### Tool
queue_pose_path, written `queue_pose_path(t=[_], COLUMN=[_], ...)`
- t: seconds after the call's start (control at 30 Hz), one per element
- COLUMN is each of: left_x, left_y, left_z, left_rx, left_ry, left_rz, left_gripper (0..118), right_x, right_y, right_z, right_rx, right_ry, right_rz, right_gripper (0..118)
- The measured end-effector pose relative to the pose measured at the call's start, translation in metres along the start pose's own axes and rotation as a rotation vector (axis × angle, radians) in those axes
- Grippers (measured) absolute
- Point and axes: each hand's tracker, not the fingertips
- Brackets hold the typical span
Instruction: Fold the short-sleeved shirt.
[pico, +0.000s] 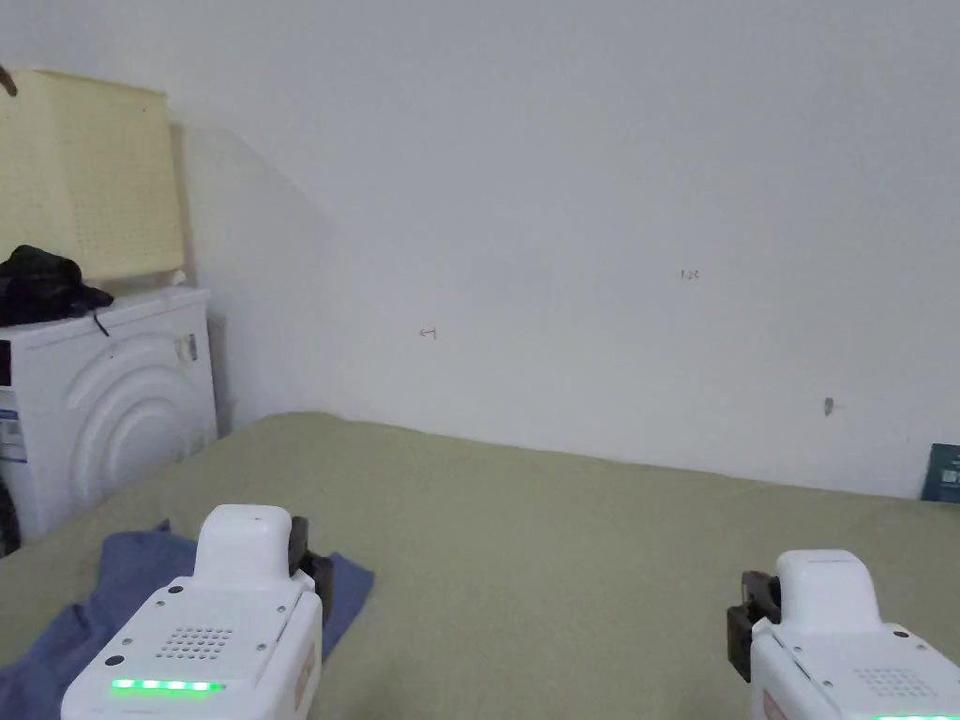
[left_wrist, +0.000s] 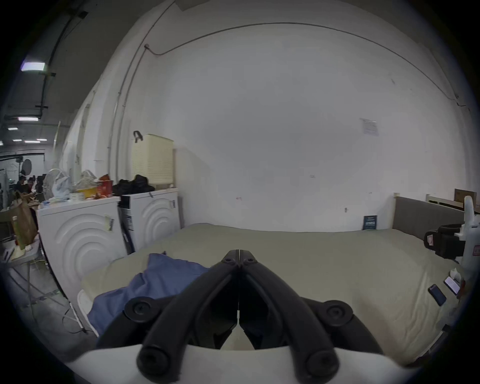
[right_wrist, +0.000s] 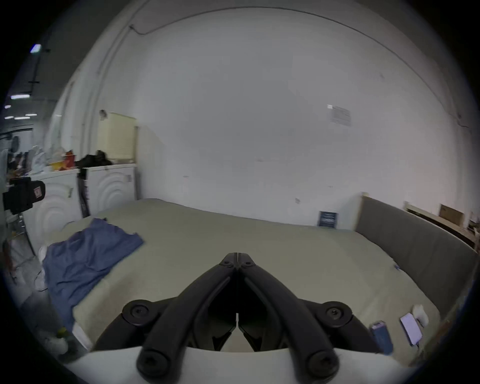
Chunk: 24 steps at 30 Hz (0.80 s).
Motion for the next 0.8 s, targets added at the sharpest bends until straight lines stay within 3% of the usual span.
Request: queue_pose_path(t=[0.3, 0.8], left_x=[-0.077, -0.117], left_y=[-0.009, -0.042], left_z=[0.043, 0.020], left_rx=[-0.030, -0.142], left_ry=[0.179, 0.270], left_rz=[0.006, 0.075], left_gripper=[0, 0], right_x=[-0.114, -0.181], right_y=[0.002, -0.013], right_z=[-0.021, -0.052], right_rx=[-0.007, -0.021], right_ry=[0.344, 0.436], right_rz=[0.034, 0.063], right_gripper=[0, 0])
